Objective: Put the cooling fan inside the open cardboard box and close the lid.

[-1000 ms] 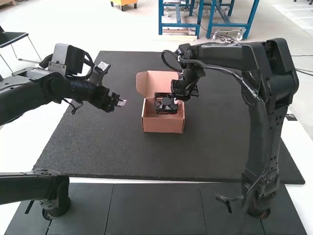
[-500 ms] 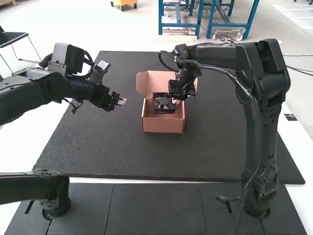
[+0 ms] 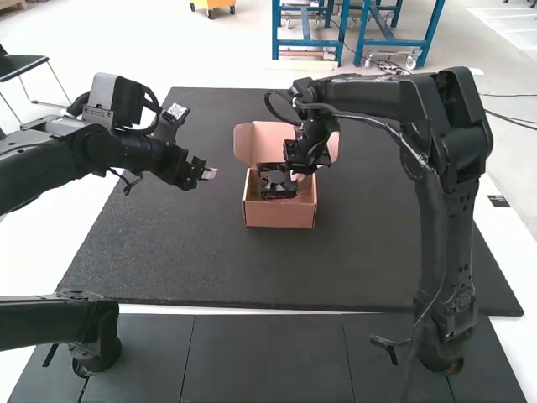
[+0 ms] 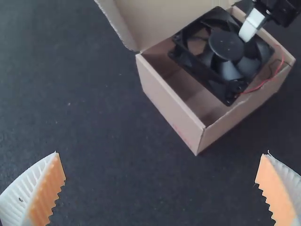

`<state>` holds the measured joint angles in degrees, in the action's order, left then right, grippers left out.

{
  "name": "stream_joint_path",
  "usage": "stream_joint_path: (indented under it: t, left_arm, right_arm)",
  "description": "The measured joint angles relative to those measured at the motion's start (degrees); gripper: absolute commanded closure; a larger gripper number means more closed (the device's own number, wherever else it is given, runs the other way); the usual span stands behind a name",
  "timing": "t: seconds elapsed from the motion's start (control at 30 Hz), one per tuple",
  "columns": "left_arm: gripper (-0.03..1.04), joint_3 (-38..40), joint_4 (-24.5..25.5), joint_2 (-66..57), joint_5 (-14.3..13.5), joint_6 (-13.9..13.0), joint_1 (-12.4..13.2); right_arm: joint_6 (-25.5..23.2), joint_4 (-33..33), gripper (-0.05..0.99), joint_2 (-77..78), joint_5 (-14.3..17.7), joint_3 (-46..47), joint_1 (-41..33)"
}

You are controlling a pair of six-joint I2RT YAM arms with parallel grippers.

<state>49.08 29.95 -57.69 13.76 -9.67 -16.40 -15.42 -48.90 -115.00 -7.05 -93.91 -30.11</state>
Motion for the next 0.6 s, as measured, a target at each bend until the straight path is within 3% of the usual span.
stream_joint_path:
  t: [0.6]
  left_arm:
    - [0.05,0.0,0.24,2.25,0.02,0.02,0.0]
  right_arm:
    - [0.0,-0.07,0.96,-3.96,0.02,0.02,0.76]
